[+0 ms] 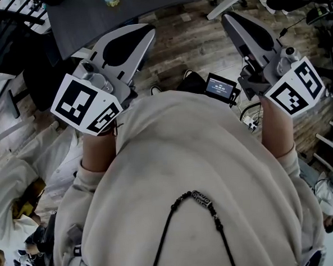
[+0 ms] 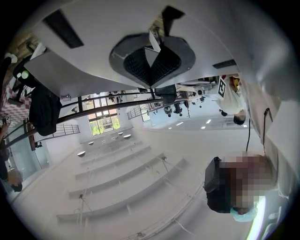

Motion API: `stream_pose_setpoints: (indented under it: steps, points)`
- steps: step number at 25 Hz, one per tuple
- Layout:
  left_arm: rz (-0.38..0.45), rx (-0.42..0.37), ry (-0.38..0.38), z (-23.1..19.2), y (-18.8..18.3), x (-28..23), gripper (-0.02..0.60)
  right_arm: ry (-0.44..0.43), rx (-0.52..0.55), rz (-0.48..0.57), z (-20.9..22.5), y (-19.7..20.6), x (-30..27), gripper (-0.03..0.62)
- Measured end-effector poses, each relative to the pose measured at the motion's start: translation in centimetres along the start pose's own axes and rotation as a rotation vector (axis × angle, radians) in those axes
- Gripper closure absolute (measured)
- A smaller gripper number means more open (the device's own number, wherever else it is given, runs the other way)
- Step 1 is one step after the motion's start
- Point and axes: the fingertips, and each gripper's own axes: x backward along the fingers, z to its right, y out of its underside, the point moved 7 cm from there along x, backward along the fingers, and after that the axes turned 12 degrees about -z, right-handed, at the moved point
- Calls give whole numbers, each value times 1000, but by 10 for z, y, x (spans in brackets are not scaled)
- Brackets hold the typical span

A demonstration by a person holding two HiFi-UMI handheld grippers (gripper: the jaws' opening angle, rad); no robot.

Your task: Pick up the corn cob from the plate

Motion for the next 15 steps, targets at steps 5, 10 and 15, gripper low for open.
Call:
stream_pose_setpoints:
  steps: [5, 10, 15]
  points:
    - [-3, 20, -48, -14, -3, -1, 580, -40, -34, 6, 22, -6, -18, 582]
    - [-30, 37, -41, 10, -6, -6, 580, -34, -71, 13, 23, 0, 5, 582]
    - [-32, 28, 2, 47, -3, 2, 580, 0, -61, 14, -4, 11, 35, 582]
